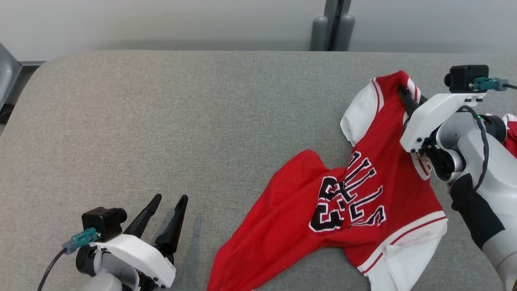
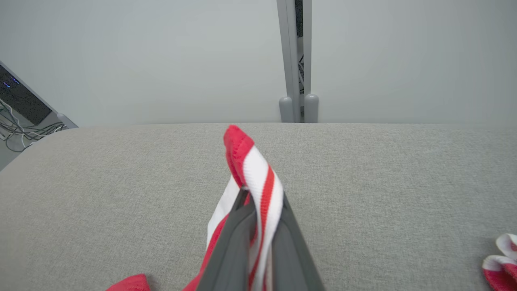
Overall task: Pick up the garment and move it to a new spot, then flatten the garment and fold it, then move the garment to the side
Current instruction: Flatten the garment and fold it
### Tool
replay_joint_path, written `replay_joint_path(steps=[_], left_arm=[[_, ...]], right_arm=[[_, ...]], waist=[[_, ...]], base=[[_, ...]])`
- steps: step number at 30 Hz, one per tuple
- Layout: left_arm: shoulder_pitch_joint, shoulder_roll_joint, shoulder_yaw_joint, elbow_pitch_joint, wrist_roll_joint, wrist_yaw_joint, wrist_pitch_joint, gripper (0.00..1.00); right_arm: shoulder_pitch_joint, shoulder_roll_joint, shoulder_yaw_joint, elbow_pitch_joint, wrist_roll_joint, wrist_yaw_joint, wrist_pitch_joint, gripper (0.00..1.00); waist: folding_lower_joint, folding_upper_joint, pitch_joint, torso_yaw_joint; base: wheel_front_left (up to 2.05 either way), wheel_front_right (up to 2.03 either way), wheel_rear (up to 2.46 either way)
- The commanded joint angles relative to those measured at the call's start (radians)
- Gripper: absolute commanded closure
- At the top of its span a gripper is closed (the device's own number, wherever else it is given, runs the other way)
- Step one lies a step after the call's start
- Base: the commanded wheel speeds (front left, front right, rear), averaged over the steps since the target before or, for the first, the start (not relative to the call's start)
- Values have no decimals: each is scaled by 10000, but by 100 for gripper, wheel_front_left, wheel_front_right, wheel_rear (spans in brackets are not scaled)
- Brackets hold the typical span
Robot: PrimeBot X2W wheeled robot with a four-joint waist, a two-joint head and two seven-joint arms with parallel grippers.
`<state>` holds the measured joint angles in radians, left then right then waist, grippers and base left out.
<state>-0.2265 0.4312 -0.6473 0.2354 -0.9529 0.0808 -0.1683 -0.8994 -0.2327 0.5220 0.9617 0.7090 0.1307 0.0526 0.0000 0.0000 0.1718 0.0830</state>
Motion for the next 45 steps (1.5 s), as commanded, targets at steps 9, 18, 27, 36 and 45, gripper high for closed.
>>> replay_joint_path(steps=[9,18,27,36,45], left_arm=[[-769,221,69,-325,303,-170,-94,0],[-1239,224,34,-196,441,-395,-171,0],[-1127,129,-37,104,397,-382,-253,0],[-455,210,106,135,197,23,-363,0],[-149,417,174,-149,198,347,-280,0]], right_arm=[[-1389,-363,-629,777,197,2,-2136,100],[-2914,-801,-1422,2743,-427,2,-3060,100],[-2229,-370,-1764,3250,-676,2,-2994,0],[-932,56,-1091,1995,-431,2,-3026,0],[874,-100,-433,-528,205,2,-3171,0]], waist=[[0,0,1437,49],[0,0,2317,453],[0,0,1655,259],[0,0,64,-815],[0,0,-811,-1733]], base=[[0,0,0],[0,0,0],[0,0,0],[0,0,0],[0,0,0]])
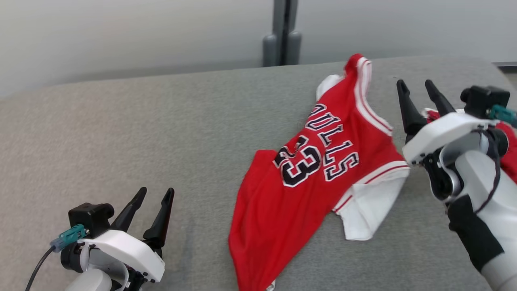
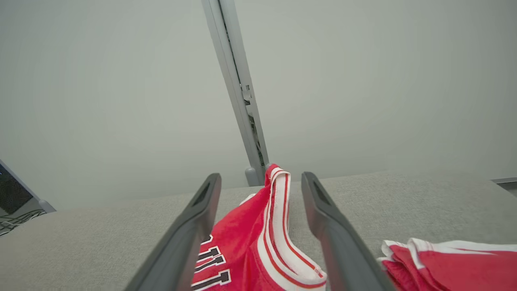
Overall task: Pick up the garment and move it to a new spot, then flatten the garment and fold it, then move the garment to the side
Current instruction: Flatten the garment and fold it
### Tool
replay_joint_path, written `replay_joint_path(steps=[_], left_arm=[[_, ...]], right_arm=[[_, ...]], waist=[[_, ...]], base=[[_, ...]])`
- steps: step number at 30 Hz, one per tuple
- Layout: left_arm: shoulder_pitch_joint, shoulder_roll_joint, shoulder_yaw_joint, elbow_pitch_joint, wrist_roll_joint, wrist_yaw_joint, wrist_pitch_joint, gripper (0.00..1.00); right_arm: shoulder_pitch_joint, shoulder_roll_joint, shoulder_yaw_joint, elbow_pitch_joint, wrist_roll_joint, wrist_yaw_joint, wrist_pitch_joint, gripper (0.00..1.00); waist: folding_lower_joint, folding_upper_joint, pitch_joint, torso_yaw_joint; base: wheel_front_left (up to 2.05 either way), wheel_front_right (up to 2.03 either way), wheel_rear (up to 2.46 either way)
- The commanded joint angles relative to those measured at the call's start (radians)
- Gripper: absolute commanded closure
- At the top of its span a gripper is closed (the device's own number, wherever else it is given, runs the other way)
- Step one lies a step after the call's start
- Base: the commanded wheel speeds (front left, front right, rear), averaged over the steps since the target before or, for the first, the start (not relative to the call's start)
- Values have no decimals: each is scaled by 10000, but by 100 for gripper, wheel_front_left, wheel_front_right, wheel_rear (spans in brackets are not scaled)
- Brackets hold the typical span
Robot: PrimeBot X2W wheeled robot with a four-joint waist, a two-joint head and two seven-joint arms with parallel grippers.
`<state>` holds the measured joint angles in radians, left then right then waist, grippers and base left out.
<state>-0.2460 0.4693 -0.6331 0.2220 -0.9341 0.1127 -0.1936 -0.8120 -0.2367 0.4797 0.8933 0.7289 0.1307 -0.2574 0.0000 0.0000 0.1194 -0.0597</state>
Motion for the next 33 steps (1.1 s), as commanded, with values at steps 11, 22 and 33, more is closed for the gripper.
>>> replay_joint_path(steps=[11,22,33], left_arm=[[-1777,115,-817,684,923,-256,1261,0],[-3395,-476,-1511,2812,767,-1403,2787,0],[-4719,-1224,-2208,5123,1248,-2074,2955,0]], right_arm=[[2390,-155,-629,-3088,-199,2,-85,0],[4531,734,-1513,-5875,-1568,2,4,0],[5928,1492,-1981,-7787,-2673,2,542,0]], waist=[[0,0,139,-1358],[0,0,651,-2246],[0,0,925,-2658]], base=[[0,0,0],[0,0,0],[0,0,0]])
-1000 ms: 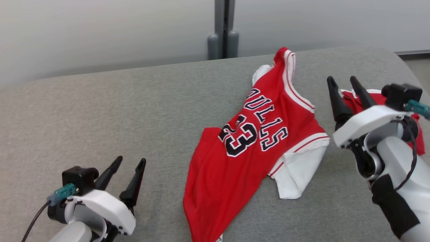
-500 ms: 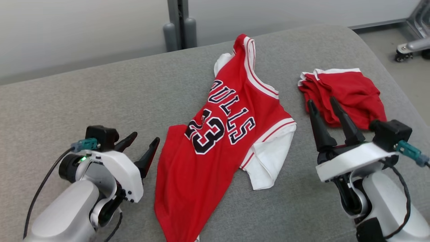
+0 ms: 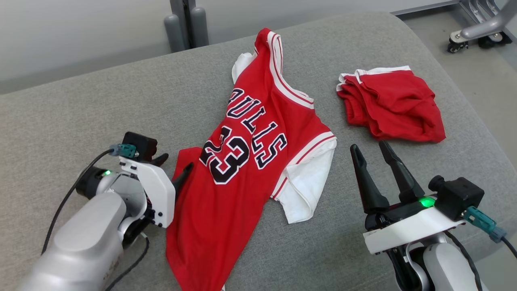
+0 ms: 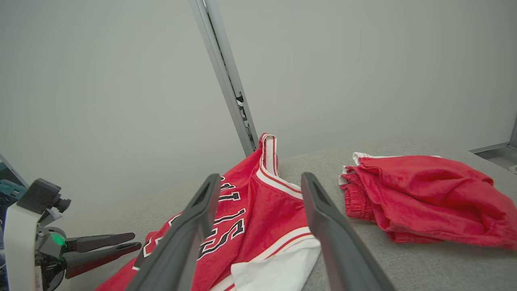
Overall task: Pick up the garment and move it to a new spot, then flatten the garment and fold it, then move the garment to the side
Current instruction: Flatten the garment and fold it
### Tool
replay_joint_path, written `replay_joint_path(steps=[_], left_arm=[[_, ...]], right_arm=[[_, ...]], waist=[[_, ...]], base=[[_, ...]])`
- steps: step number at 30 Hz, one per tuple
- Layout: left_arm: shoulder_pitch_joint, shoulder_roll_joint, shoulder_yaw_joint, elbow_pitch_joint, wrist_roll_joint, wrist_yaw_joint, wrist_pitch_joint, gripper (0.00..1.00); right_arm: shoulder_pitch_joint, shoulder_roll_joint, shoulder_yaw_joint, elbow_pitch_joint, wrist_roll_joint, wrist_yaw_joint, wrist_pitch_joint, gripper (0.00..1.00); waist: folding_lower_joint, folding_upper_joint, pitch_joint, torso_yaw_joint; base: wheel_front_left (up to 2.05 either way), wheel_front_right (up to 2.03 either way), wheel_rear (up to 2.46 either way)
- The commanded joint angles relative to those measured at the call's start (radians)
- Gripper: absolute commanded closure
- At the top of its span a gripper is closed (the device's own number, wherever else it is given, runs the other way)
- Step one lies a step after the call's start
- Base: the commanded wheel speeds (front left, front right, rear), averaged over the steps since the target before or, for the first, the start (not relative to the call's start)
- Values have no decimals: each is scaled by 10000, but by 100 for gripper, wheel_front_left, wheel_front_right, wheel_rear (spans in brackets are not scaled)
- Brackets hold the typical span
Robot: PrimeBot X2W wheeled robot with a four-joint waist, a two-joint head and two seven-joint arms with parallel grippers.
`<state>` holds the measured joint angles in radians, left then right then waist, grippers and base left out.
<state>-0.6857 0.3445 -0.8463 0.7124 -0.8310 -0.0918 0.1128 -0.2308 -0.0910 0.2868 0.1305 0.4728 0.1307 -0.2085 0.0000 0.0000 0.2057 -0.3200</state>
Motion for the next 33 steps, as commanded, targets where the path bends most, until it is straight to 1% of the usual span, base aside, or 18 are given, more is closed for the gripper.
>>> replay_joint_path(steps=[1,5,8,12,13,14,15,18,23,26,31,33], left_arm=[[-438,-6,-199,459,365,-38,-172,0],[-815,-325,-460,1288,576,-181,-305,0],[-1072,-455,-681,1790,680,-272,-354,0],[-1243,-639,-883,2182,612,-355,-390,0],[-1366,-725,-1010,2347,567,-385,-396,64],[-1366,-725,-1010,2347,567,-385,-396,64],[-1388,-792,-1061,2403,515,-385,-416,100],[-1418,-921,-1232,2315,326,-387,-522,100],[-1563,-839,-1492,2131,-41,-393,-828,100],[-1744,-719,-1357,2401,-156,-391,-1124,100],[-2114,-429,-857,3182,-423,-72,-1587,100],[-2328,-220,-704,3476,-475,15,-1777,100]], right_arm=[[149,83,-50,-235,-137,2,99,0],[226,215,-64,-503,-117,2,208,0],[265,283,-39,-574,-152,2,245,0],[233,326,3,-583,-160,2,270,0],[192,347,34,-577,-141,2,265,0],[192,347,34,-577,-141,2,265,0],[176,352,40,-564,-139,2,258,0],[175,371,24,-505,-150,2,229,0],[233,376,-61,-393,-202,2,302,0],[263,378,-126,-387,-265,2,357,0],[263,378,-155,-486,-325,2,499,0],[229,380,-143,-568,-330,2,560,0]], waist=[[0,0,99,-86],[0,0,216,-159],[0,0,299,-181],[0,0,382,-206],[0,0,433,-218],[0,0,433,-218],[0,0,450,-215],[0,0,458,-174],[0,0,269,54],[0,0,147,259],[0,0,158,507],[0,0,284,563]], base=[[0,0,0],[0,0,0],[0,0,0],[0,0,0],[0,0,0],[0,0,0],[0,0,0],[0,0,0],[0,0,0],[0,0,0],[0,0,0],[0,0,0]])
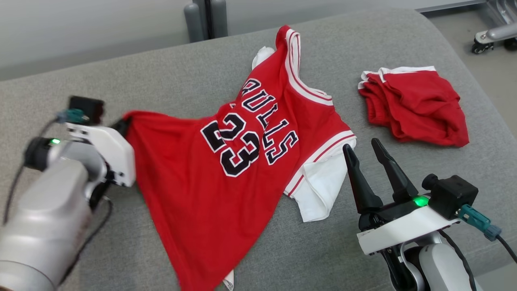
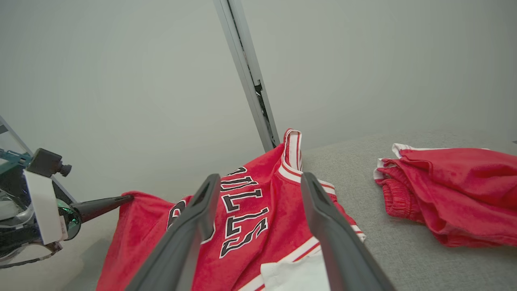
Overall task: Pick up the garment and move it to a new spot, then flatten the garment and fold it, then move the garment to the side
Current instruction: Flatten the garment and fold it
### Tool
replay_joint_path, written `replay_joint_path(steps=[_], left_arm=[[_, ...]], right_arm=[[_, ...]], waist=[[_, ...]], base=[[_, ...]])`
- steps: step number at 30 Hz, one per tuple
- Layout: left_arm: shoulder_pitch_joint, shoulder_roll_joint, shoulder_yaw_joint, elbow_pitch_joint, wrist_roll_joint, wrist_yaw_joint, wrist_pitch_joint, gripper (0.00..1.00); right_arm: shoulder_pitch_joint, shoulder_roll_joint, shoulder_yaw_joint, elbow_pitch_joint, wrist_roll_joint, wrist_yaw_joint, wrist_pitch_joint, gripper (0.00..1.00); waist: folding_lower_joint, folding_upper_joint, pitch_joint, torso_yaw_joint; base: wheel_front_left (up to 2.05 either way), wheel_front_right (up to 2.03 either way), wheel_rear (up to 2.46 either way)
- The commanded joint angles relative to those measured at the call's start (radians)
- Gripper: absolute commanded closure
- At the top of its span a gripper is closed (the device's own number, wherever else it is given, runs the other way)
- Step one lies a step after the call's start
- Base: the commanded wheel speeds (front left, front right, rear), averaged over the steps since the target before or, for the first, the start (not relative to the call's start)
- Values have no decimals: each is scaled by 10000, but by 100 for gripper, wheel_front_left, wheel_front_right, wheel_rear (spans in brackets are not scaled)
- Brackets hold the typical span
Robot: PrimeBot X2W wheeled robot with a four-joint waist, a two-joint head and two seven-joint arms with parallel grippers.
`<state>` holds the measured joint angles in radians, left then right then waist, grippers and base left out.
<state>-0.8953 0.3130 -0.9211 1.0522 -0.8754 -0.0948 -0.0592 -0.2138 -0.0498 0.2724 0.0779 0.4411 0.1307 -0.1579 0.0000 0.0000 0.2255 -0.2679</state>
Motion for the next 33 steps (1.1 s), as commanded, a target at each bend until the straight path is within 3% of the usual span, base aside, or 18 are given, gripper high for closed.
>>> replay_joint_path(steps=[1,17,18,19,20,28,33], left_arm=[[-303,181,132,214,-87,63,-138,100],[-1760,1385,265,1955,374,625,-1661,100],[-1792,1469,244,1984,426,602,-1725,79],[-1781,1500,249,2002,406,529,-1789,16],[-1745,1498,299,2006,357,493,-1832,0],[-1445,1738,473,1844,310,146,-2045,0],[-1123,2010,968,943,245,-7,-2068,0]], right_arm=[[27,-33,7,-82,-29,2,66,0],[-431,-30,198,-468,-121,2,202,0],[-454,-30,225,-475,-103,2,191,0],[-471,-30,249,-468,-75,2,176,0],[-479,-29,280,-439,-49,2,156,0],[-417,-34,251,-89,115,2,-63,0],[-189,-35,57,294,140,2,-148,0]], waist=[[0,0,168,57],[0,0,1106,-234],[0,0,1107,-237],[0,0,1100,-236],[0,0,1077,-223],[0,0,559,41],[0,0,-53,365]], base=[[0,0,0],[0,0,0],[0,0,0],[0,0,0],[0,0,0],[0,0,0],[0,0,0]])
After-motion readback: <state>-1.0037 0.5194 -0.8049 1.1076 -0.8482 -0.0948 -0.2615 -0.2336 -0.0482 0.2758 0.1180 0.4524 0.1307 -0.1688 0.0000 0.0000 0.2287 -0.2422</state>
